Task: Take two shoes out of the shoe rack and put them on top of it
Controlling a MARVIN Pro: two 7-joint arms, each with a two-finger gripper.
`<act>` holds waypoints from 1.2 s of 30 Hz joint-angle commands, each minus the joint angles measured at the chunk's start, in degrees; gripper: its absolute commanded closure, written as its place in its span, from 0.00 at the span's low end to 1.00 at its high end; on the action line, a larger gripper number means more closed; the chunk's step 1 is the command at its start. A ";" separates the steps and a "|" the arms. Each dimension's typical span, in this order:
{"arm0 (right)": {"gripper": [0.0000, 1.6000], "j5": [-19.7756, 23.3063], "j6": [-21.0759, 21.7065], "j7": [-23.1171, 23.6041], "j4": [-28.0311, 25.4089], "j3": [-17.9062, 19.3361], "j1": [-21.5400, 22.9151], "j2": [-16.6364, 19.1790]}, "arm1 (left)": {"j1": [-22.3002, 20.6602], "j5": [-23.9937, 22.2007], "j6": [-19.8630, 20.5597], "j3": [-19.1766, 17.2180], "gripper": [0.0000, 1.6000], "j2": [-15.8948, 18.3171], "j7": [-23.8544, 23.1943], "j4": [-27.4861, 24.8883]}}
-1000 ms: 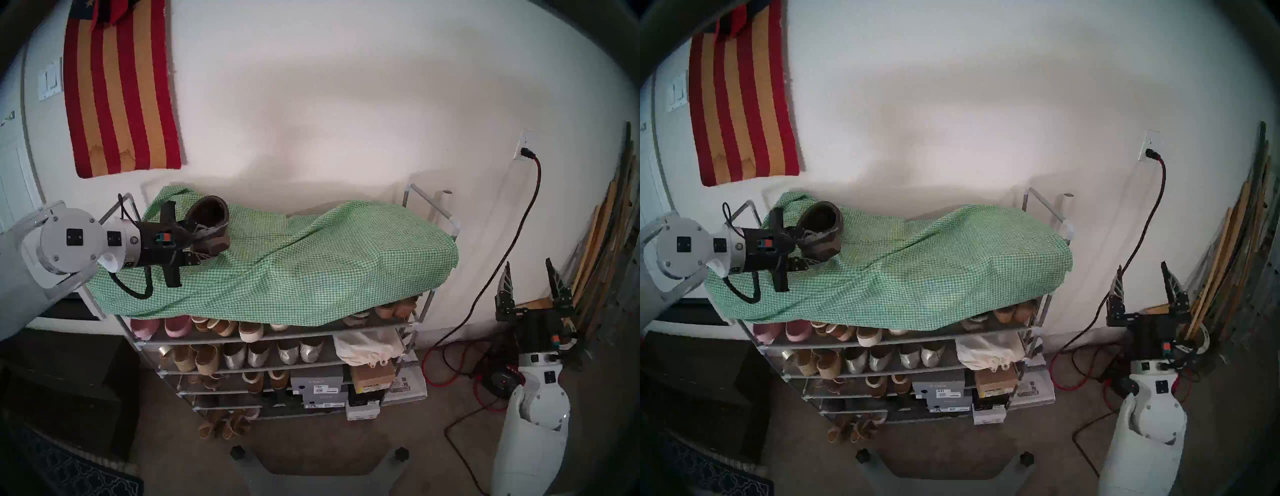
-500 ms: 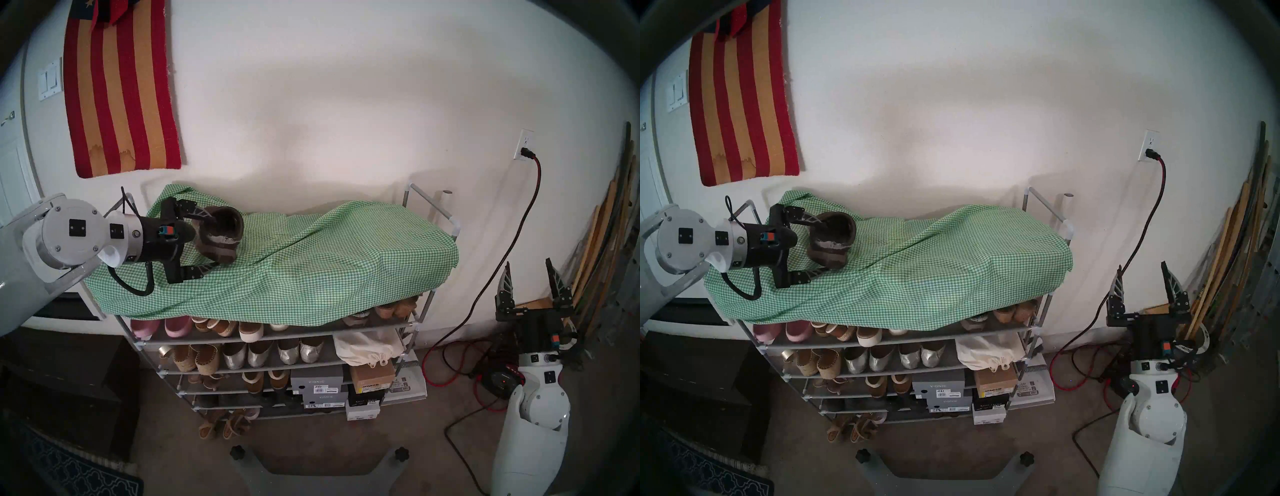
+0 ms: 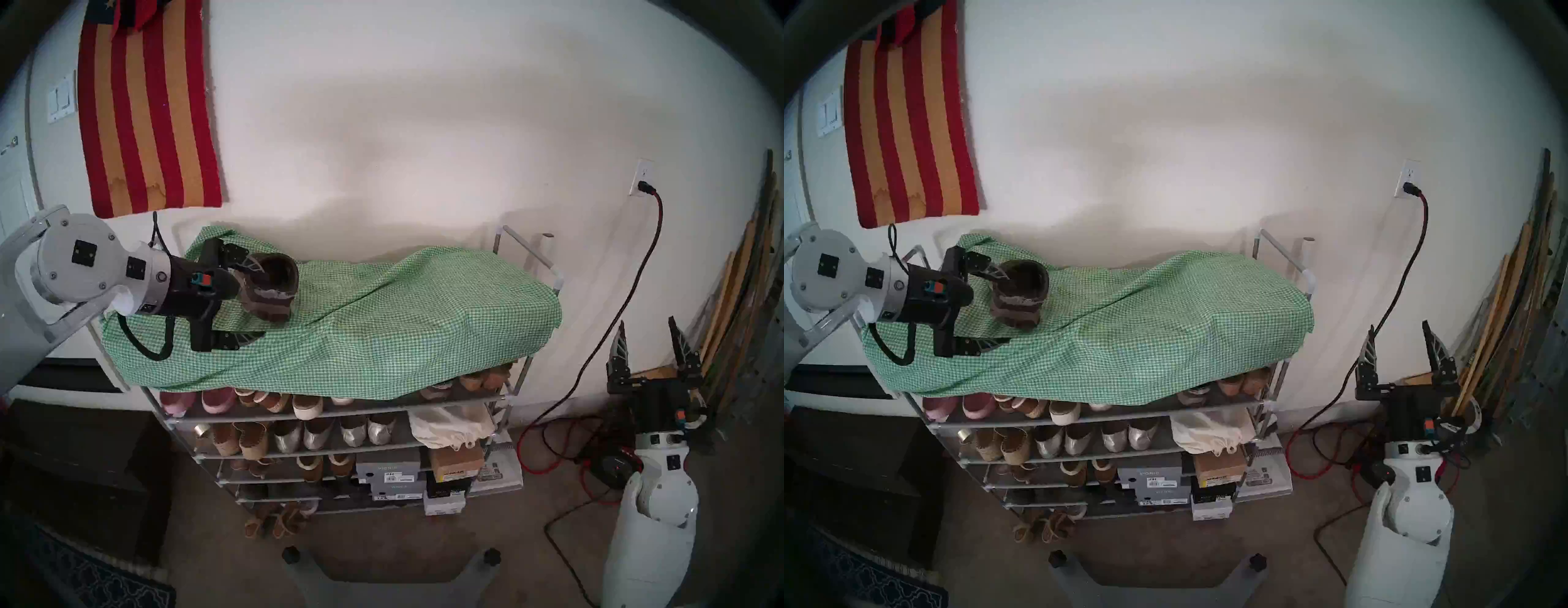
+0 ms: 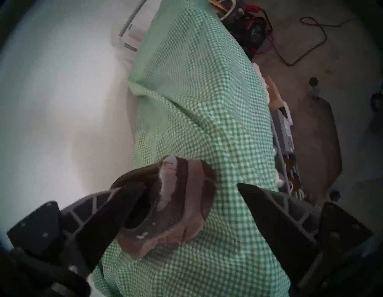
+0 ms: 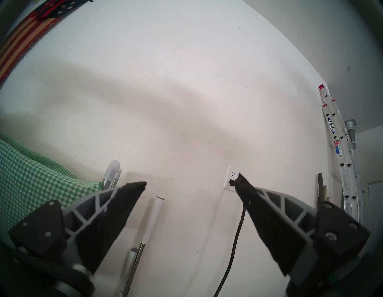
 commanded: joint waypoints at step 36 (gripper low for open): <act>0.00 -0.01 0.00 0.01 0.01 -0.06 -0.05 0.10 | 7.38 -2.44 3.08 -39.53 0.00 -23.39 -25.42 -6.20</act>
